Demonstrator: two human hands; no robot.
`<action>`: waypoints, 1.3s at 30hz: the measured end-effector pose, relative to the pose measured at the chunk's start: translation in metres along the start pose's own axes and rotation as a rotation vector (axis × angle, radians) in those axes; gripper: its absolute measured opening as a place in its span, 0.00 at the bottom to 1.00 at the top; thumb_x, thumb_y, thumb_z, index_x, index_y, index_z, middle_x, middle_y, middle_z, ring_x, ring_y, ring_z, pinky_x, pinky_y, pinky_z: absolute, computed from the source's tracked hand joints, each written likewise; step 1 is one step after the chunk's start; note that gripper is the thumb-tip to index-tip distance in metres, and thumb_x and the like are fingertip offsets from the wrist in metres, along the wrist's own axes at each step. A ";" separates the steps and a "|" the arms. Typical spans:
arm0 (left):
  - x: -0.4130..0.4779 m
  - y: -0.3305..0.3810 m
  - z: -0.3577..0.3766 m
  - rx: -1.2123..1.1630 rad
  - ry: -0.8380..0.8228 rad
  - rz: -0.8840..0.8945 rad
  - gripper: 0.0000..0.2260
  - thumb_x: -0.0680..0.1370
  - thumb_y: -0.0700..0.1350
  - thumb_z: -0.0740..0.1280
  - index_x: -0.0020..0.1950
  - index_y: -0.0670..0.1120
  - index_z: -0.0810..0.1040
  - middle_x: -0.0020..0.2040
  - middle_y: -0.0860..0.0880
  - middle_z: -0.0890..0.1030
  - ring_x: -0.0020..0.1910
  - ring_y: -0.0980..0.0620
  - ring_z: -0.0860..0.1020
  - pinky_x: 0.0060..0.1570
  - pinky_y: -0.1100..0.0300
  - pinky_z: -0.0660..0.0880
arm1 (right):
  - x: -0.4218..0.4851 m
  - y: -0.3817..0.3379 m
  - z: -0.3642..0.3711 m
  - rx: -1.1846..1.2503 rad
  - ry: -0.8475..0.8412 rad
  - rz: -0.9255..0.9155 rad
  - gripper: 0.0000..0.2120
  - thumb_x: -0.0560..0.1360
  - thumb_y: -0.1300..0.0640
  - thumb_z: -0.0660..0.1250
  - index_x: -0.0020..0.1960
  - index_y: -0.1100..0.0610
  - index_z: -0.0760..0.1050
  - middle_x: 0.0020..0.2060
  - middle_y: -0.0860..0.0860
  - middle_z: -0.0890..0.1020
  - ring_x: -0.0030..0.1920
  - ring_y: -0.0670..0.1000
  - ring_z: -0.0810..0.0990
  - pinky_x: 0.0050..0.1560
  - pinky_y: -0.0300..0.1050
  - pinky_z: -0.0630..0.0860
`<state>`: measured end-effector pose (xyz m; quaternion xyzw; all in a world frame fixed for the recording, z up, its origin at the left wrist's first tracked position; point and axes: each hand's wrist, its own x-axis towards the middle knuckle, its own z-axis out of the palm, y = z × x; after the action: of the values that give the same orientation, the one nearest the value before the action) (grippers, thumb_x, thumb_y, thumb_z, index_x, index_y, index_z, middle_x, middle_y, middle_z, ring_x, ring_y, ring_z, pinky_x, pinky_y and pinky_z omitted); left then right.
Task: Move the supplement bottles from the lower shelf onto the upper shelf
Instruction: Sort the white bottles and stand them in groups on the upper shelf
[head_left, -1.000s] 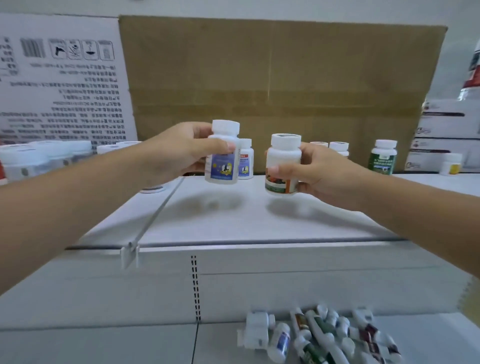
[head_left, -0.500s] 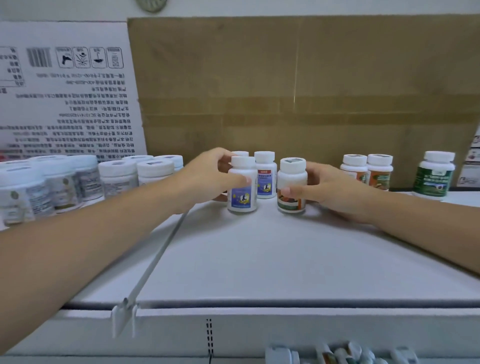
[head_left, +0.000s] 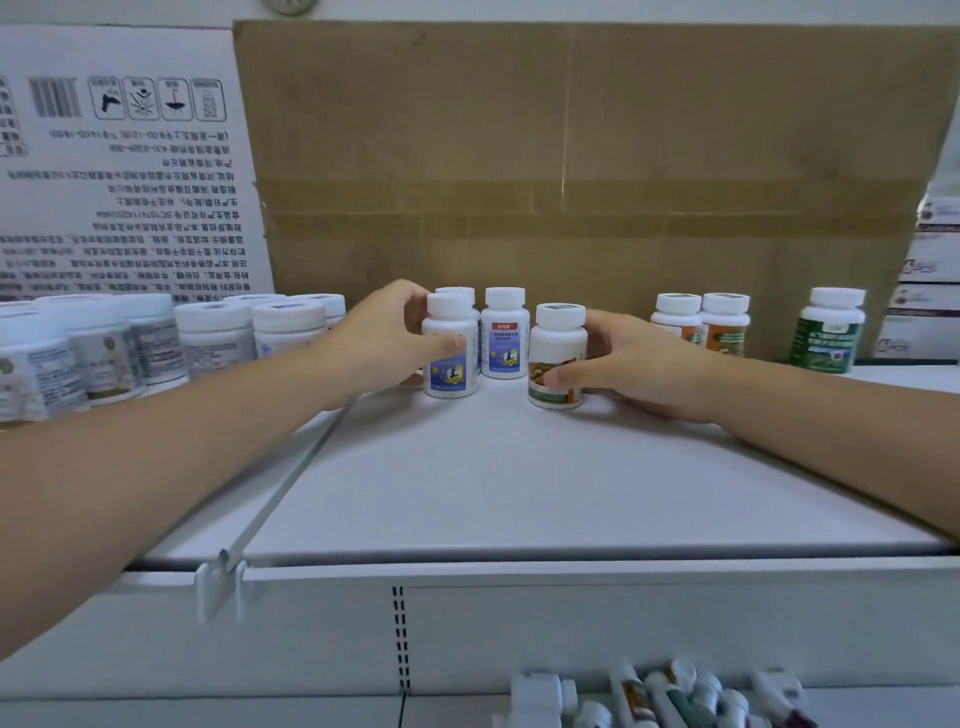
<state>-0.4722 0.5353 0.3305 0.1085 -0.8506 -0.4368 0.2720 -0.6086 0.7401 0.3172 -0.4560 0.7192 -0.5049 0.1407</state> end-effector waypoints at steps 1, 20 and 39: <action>0.000 0.000 0.001 0.004 0.001 -0.001 0.16 0.75 0.44 0.73 0.59 0.48 0.73 0.52 0.52 0.81 0.49 0.54 0.81 0.44 0.54 0.82 | -0.001 -0.001 0.000 -0.006 0.001 -0.001 0.24 0.71 0.66 0.73 0.64 0.55 0.73 0.56 0.50 0.84 0.58 0.48 0.82 0.59 0.42 0.77; -0.059 0.072 -0.002 1.107 -0.490 0.055 0.33 0.71 0.74 0.55 0.69 0.56 0.68 0.64 0.58 0.74 0.58 0.52 0.74 0.58 0.57 0.71 | -0.055 -0.048 -0.064 -0.130 -0.067 0.062 0.21 0.73 0.62 0.73 0.63 0.56 0.74 0.51 0.54 0.83 0.44 0.48 0.82 0.44 0.36 0.76; 0.000 0.083 0.160 0.782 -0.562 0.279 0.22 0.79 0.64 0.56 0.67 0.54 0.69 0.66 0.49 0.70 0.66 0.48 0.69 0.67 0.49 0.67 | -0.080 0.037 -0.148 -0.220 0.290 0.177 0.25 0.68 0.63 0.77 0.62 0.55 0.73 0.52 0.49 0.84 0.53 0.48 0.82 0.55 0.41 0.78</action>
<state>-0.5565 0.6941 0.3222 -0.0343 -0.9974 -0.0569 0.0273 -0.6822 0.8953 0.3311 -0.3260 0.8201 -0.4693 0.0287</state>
